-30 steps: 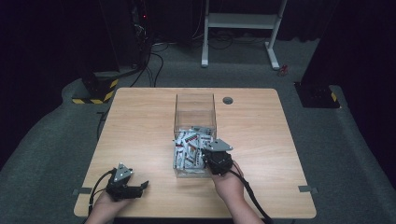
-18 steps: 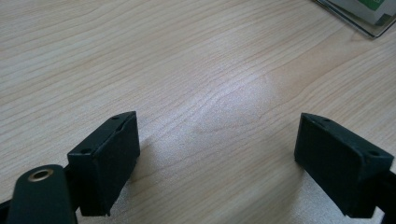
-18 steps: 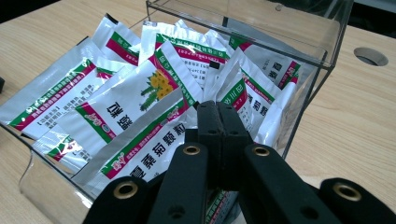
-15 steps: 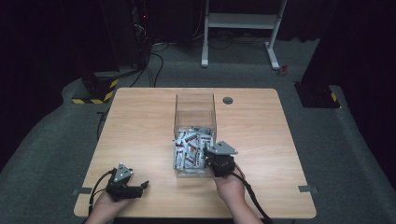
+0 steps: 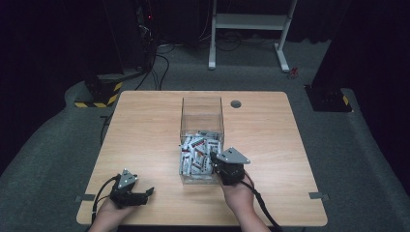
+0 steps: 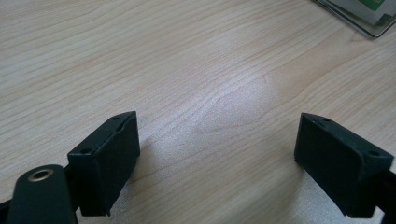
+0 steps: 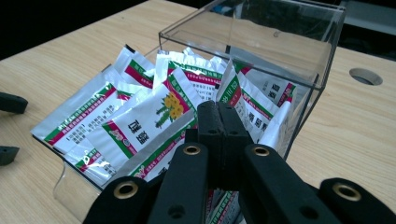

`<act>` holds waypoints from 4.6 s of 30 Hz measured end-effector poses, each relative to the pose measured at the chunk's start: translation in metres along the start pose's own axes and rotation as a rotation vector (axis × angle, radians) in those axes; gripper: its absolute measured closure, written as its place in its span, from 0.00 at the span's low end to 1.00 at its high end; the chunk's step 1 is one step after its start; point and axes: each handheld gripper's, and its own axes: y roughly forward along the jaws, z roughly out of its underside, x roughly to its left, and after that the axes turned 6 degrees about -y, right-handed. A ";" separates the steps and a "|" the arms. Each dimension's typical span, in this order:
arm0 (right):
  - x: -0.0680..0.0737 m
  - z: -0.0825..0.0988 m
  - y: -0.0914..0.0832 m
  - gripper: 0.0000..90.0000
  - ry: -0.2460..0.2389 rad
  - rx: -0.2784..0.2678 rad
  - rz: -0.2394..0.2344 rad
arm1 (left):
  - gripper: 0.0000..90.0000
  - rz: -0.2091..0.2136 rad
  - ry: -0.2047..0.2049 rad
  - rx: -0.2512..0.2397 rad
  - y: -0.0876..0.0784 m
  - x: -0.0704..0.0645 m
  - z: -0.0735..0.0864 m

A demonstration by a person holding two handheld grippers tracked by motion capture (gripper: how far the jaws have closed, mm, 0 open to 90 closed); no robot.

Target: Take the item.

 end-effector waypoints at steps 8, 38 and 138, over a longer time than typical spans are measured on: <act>-0.003 -0.002 -0.007 1.00 0.013 -0.043 -0.003 | 0.16 -0.001 0.007 0.001 0.000 0.000 0.000; -0.006 -0.011 -0.023 1.00 0.034 -0.134 0.000 | 0.16 0.003 0.001 0.001 0.000 0.000 0.000; -0.111 0.014 -0.019 1.00 0.100 -0.055 0.216 | 0.16 0.010 0.004 0.002 0.000 0.000 0.000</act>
